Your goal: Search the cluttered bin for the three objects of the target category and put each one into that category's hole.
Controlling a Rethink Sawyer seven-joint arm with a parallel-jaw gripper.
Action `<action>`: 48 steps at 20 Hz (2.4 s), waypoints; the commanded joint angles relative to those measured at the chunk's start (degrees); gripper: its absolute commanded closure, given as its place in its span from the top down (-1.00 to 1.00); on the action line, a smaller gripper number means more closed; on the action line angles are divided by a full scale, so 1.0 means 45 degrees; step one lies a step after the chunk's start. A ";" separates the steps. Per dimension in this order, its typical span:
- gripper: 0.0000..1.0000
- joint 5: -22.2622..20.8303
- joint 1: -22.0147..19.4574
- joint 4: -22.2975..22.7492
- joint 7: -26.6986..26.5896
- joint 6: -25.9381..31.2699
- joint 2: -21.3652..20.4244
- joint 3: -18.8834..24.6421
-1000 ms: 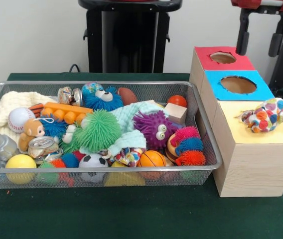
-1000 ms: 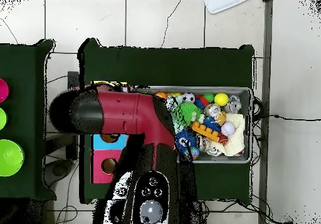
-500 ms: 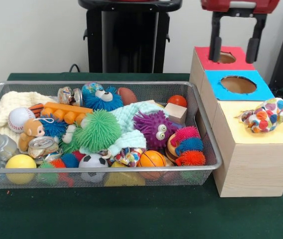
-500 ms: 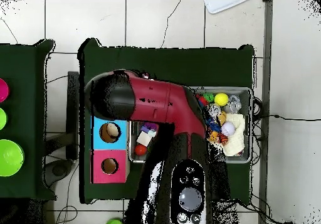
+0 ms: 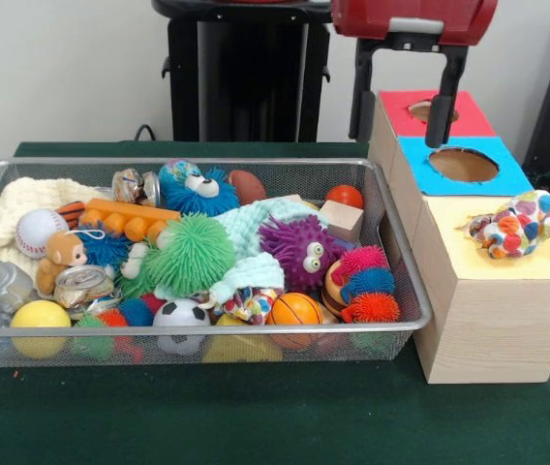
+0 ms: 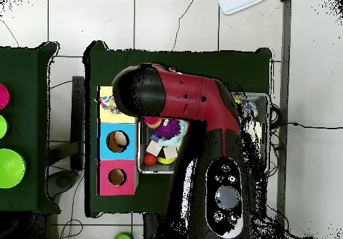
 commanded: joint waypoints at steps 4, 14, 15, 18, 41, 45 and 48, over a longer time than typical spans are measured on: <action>1.00 -0.1466 -0.0675 -0.0007 -0.1911 0.0950 0.0592 0.1758; 1.00 -0.2329 -0.1444 -0.0238 -0.2099 0.0615 0.0804 0.2563; 1.00 -0.2406 -0.1530 -0.0329 -0.2105 0.0660 0.0843 0.2665; 1.00 -0.2589 -0.1829 -0.0395 -0.2306 0.0658 0.0915 0.2966; 1.00 -0.4348 -0.3639 0.0089 -0.1872 -0.0784 0.2017 0.4556; 1.00 -0.4766 -0.3787 0.0402 -0.1506 -0.1469 0.2200 0.4642; 1.00 -0.4904 -0.3889 0.0733 -0.1131 -0.1956 0.2249 0.4664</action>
